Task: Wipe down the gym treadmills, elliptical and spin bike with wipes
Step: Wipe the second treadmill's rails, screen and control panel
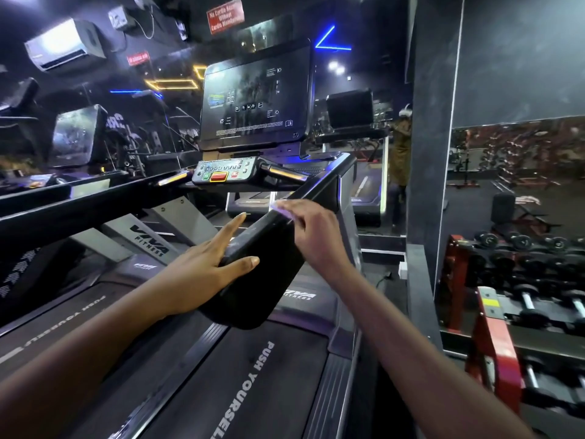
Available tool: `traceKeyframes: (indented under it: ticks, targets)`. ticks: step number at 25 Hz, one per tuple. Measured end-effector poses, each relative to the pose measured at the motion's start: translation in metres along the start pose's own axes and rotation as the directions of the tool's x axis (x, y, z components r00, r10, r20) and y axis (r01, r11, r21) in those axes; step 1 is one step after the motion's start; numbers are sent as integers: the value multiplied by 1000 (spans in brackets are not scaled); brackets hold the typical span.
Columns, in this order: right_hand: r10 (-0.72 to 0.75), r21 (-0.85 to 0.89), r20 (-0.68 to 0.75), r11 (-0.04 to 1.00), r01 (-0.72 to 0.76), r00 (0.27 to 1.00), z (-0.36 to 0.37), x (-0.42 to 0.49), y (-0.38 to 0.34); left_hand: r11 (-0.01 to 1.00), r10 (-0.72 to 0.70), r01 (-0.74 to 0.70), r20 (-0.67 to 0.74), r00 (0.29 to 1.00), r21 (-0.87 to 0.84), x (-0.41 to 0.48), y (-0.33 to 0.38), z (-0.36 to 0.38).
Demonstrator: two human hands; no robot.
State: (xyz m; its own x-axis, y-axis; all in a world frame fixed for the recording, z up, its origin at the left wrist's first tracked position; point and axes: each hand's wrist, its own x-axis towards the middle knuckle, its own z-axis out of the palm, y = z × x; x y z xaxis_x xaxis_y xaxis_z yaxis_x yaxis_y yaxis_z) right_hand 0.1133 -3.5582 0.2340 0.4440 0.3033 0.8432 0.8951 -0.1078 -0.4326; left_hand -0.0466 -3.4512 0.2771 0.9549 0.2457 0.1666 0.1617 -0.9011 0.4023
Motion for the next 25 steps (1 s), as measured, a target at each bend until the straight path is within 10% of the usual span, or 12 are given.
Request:
traceKeyframes:
  ticks: [4, 9, 16, 20, 25]
  targets:
    - [68, -312, 345, 949, 46, 936, -3, 35, 8, 999, 0, -3, -60, 998, -46, -3, -1, 2]
    - [-69, -185, 443, 969, 166, 894, 0, 18, -27, 969, -34, -6, -156, 987, -246, -8, -8, 6]
    - [-206, 222, 259, 964, 149, 944, -10, -31, -47, 970, -5, -24, -117, 993, -241, -23, -18, 2]
    - [249, 187, -141, 957, -221, 958, 7, -27, 7, 997, 38, -43, -84, 996, -63, -25, -9, 0]
    - [386, 264, -188, 906, -332, 903, 41, -46, 0, 998, 54, -57, -97, 994, -28, -24, -8, 1]
